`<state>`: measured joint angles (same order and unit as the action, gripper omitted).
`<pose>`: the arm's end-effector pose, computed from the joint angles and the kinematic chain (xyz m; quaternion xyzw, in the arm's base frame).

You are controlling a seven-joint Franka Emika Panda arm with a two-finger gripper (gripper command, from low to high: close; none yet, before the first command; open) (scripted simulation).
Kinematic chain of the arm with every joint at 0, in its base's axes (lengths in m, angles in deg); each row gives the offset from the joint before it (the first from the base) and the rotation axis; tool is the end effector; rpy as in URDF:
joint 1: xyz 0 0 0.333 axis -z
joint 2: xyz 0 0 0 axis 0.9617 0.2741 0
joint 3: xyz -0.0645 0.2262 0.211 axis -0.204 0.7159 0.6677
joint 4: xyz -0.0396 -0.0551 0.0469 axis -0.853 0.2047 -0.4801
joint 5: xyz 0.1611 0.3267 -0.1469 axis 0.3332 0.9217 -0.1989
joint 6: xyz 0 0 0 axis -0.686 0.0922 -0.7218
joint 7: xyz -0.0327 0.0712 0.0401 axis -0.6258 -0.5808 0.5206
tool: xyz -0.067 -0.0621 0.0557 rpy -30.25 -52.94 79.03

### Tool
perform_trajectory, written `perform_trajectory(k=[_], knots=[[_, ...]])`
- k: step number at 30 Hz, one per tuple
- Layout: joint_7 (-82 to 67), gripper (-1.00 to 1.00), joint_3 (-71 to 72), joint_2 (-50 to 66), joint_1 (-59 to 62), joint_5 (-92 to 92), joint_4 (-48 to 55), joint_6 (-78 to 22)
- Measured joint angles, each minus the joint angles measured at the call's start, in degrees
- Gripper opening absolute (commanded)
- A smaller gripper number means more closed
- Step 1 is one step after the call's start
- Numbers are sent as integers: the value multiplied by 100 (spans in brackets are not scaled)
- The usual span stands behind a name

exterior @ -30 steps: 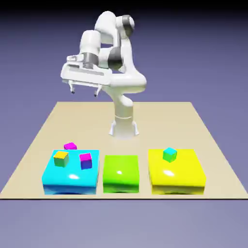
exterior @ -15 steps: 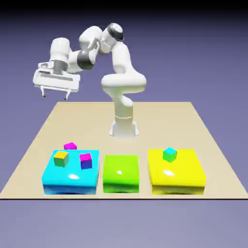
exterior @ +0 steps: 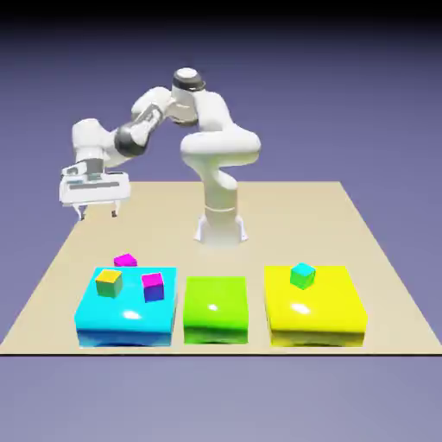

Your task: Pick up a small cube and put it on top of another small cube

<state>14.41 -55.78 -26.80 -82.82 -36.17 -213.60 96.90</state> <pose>0.1439 -0.3711 0.2444 -0.9398 0.1245 -0.2720 0.1651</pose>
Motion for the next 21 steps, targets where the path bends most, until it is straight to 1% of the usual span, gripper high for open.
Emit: perform_trajectory(k=[6, 7, 11, 12, 14, 19, 21], knots=[[-776, 0, -1147, -505, -96, -649, 120, -538], [-776, 0, -1147, -505, -96, -649, 120, -538], [-500, 0, -1977, -712, -638, -1446, 273, -1], [-433, -100, -2177, -762, -769, -1639, 310, 129], [-435, -100, -2178, -762, -769, -1636, 310, 126], [-773, -100, -1142, -499, -99, -639, 119, -538], [-375, -100, -867, -83, -353, -321, 19, -65]])
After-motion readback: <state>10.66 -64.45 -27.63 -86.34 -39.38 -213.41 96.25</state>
